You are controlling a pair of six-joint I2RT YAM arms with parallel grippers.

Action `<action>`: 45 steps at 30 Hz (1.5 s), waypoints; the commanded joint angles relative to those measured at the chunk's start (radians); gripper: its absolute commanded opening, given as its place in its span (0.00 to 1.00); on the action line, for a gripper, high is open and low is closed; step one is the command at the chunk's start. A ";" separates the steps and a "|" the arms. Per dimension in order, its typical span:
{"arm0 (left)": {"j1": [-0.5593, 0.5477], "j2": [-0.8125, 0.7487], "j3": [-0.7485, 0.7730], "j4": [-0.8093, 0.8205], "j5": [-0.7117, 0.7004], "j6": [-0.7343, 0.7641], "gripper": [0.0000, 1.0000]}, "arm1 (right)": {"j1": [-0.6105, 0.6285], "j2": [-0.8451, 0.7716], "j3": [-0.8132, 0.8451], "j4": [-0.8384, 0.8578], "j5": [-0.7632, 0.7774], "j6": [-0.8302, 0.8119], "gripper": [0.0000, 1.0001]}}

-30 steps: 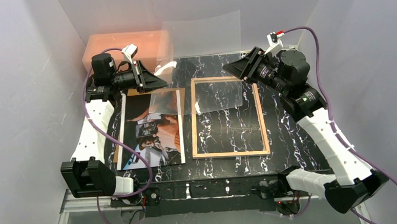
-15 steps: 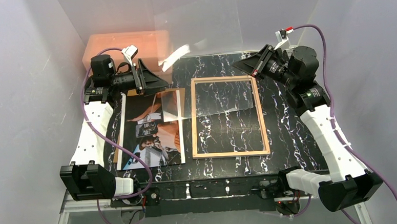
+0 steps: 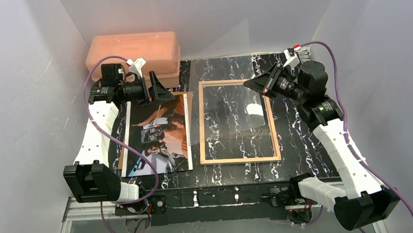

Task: Put the photo into the frame
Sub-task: Place the photo frame item in the photo frame.

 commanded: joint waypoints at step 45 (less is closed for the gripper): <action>-0.024 0.069 -0.081 -0.179 -0.147 0.263 0.83 | -0.118 0.059 -0.360 0.214 -0.106 -0.194 0.01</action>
